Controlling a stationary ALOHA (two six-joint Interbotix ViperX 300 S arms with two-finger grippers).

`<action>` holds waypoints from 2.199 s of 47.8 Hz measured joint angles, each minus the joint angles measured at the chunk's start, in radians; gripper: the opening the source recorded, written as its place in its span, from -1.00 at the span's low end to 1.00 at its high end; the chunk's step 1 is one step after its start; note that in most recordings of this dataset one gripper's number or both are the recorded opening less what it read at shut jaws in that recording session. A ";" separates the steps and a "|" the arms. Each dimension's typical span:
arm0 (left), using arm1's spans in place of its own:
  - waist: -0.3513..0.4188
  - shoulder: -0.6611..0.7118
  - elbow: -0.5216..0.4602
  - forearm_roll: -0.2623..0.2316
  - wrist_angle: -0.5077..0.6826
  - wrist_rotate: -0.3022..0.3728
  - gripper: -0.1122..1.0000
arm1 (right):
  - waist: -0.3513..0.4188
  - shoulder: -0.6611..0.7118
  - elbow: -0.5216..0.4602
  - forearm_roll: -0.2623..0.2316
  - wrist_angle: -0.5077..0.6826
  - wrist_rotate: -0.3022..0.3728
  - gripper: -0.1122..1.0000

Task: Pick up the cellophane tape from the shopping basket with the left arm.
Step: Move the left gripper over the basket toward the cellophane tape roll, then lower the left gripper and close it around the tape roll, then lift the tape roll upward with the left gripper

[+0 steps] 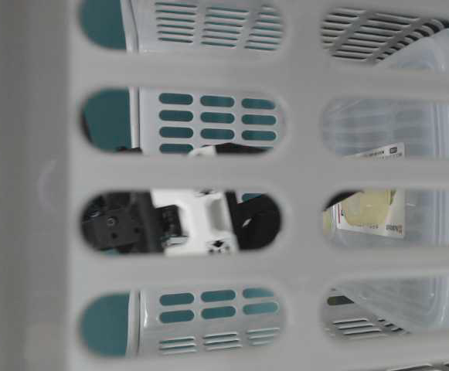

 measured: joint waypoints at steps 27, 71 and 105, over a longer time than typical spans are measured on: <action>-0.005 0.017 0.064 0.000 -0.069 0.002 0.61 | 0.002 -0.002 0.000 -0.002 -0.002 0.002 0.67; -0.028 -0.063 -0.344 0.000 0.399 -0.005 0.10 | 0.002 -0.002 0.005 0.000 -0.023 0.014 0.67; -0.025 -0.054 -0.426 0.000 0.494 -0.005 0.10 | 0.002 -0.005 0.012 0.002 -0.025 0.051 0.67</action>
